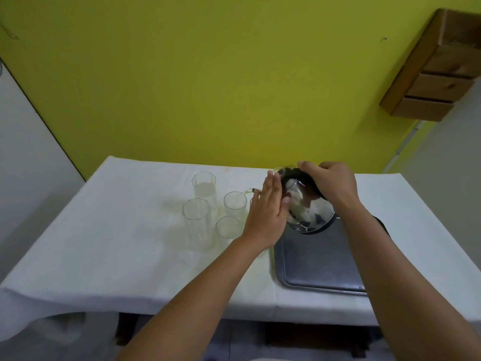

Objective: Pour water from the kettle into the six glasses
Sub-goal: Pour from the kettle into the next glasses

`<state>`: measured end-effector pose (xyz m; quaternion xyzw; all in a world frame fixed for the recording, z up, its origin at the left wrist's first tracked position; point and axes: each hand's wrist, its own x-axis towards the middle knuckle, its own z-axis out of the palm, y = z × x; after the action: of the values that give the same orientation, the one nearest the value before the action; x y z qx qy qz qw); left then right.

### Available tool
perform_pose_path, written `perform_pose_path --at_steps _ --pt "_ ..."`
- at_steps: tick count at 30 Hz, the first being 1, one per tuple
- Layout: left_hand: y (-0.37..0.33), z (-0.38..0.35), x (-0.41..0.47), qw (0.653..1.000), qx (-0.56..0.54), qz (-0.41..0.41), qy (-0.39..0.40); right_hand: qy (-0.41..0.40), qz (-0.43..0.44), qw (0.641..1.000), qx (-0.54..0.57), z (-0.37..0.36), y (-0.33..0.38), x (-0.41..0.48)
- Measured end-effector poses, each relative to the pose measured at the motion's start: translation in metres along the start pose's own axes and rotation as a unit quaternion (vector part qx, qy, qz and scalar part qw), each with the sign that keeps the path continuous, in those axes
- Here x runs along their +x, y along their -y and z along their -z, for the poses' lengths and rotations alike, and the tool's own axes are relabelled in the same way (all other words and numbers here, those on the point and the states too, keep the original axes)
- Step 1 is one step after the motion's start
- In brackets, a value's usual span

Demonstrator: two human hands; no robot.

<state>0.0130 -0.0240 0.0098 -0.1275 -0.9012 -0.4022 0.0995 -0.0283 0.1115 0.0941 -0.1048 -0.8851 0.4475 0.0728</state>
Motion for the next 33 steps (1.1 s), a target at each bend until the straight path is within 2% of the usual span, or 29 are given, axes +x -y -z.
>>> perform_pose_path --at_steps 13,20,33 --pt "0.008 -0.008 -0.007 1.0 -0.002 0.01 0.011 -0.003 0.019 0.998 -0.058 -0.007 -0.007 -0.001" --pt "0.009 -0.013 -0.009 0.999 -0.027 0.025 -0.017 0.001 0.034 0.995 -0.097 -0.011 0.0 0.0" --pt "0.009 -0.01 -0.004 0.999 -0.024 0.012 -0.021 -0.001 0.033 0.995 -0.093 -0.008 0.006 0.002"
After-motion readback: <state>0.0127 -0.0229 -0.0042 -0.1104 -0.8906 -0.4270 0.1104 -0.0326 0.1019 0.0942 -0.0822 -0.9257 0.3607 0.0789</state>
